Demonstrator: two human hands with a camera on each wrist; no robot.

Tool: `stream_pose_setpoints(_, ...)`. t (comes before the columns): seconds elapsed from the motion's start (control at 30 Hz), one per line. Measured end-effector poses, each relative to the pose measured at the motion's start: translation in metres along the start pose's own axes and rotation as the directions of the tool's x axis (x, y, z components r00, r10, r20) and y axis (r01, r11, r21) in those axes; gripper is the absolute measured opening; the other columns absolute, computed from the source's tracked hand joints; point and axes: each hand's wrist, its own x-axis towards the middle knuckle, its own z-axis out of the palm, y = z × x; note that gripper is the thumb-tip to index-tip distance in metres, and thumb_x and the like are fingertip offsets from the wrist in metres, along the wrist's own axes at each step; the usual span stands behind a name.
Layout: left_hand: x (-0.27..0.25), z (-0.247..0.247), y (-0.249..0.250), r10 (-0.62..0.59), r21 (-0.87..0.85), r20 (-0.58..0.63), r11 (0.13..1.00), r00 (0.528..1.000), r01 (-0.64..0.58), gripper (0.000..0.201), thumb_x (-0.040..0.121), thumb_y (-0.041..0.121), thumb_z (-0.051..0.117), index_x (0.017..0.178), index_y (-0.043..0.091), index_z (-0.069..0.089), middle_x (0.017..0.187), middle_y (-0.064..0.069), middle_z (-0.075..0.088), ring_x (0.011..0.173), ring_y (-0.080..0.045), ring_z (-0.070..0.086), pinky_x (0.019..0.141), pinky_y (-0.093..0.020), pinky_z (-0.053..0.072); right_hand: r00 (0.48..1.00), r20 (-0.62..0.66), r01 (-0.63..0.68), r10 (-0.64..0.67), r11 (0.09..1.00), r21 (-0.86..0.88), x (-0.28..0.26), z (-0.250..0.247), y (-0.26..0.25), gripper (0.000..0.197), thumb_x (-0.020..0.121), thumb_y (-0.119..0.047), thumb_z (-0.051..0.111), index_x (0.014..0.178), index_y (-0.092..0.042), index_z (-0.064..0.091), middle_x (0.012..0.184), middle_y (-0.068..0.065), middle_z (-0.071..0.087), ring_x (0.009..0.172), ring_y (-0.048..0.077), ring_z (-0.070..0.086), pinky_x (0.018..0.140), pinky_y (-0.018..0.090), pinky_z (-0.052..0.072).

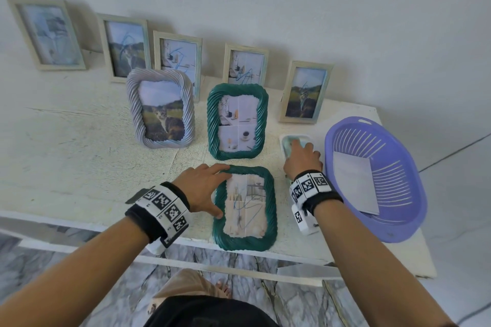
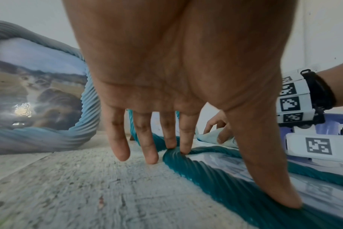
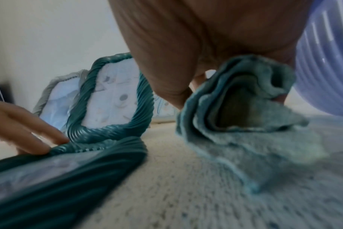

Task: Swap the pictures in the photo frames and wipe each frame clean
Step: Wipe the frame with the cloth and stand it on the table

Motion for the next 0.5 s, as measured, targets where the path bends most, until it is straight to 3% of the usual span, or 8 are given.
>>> stream_pose_setpoints(0.1, 0.001, 0.001, -0.002, 0.008, -0.006, -0.001, 1.000, 1.000, -0.008, 0.098, 0.074, 0.066, 0.068, 0.152, 0.030, 0.021, 0.160, 0.010, 0.009, 0.134, -0.023, 0.032, 0.100, -0.042, 0.039, 0.997, -0.060, 0.058, -0.053, 0.995, 0.085, -0.006, 0.000, 0.001, 0.055, 0.090, -0.009, 0.050, 0.142, -0.016, 0.035, 0.131, 0.020, 0.040, 0.112, 0.042, 0.051, 0.089, 0.043, 0.046)
stream_pose_setpoints(0.17, 0.001, 0.002, -0.003, 0.014, -0.006, 0.001, 1.000, 1.000, -0.014, 0.096, 0.074, 0.066, 0.068, 0.151, 0.031, 0.022, 0.160, 0.010, 0.009, 0.133, -0.023, 0.032, 0.099, -0.041, 0.041, 0.982, -0.147, 0.142, -0.120, 0.977, 0.156, -0.021, -0.004, 0.000, 0.050, 0.091, -0.012, 0.050, 0.139, -0.022, 0.040, 0.122, 0.016, 0.043, 0.095, 0.039, 0.056, 0.081, 0.041, 0.048)
stream_pose_setpoints(0.27, 0.002, 0.002, -0.004, 0.021, -0.012, 0.006, 1.000, 1.000, -0.021, 0.095, 0.074, 0.065, 0.069, 0.151, 0.031, 0.024, 0.159, 0.010, 0.008, 0.132, -0.023, 0.032, 0.097, -0.040, 0.041, 0.945, -0.151, 0.318, -0.289, 0.918, 0.238, -0.056, -0.004, -0.005, 0.048, 0.091, -0.018, 0.051, 0.136, -0.032, 0.042, 0.107, 0.006, 0.044, 0.070, 0.025, 0.056, 0.072, 0.040, 0.054)
stream_pose_setpoints(0.37, 0.002, 0.001, -0.004, 0.028, -0.019, 0.008, 0.999, 1.000, -0.028, 0.094, 0.074, 0.064, 0.070, 0.150, 0.031, 0.026, 0.159, 0.008, 0.009, 0.132, -0.023, 0.032, 0.097, -0.040, 0.042, 0.899, -0.050, 0.437, -0.435, 0.884, 0.169, -0.083, 0.005, -0.012, 0.047, 0.091, -0.022, 0.053, 0.135, -0.032, 0.042, 0.103, 0.003, 0.044, 0.073, 0.020, 0.056, 0.072, 0.035, 0.055)
stream_pose_setpoints(0.5, 0.004, 0.001, -0.004, 0.033, -0.017, 0.009, 0.999, 0.999, -0.033, 0.094, 0.073, 0.063, 0.071, 0.149, 0.030, 0.028, 0.159, 0.007, 0.009, 0.134, -0.023, 0.028, 0.100, -0.041, 0.041, 0.893, -0.001, 0.451, -0.451, 0.892, 0.026, -0.093, 0.025, -0.024, 0.039, 0.095, -0.027, 0.047, 0.133, -0.018, 0.047, 0.113, 0.010, 0.045, 0.091, 0.031, 0.057, 0.070, 0.032, 0.042)
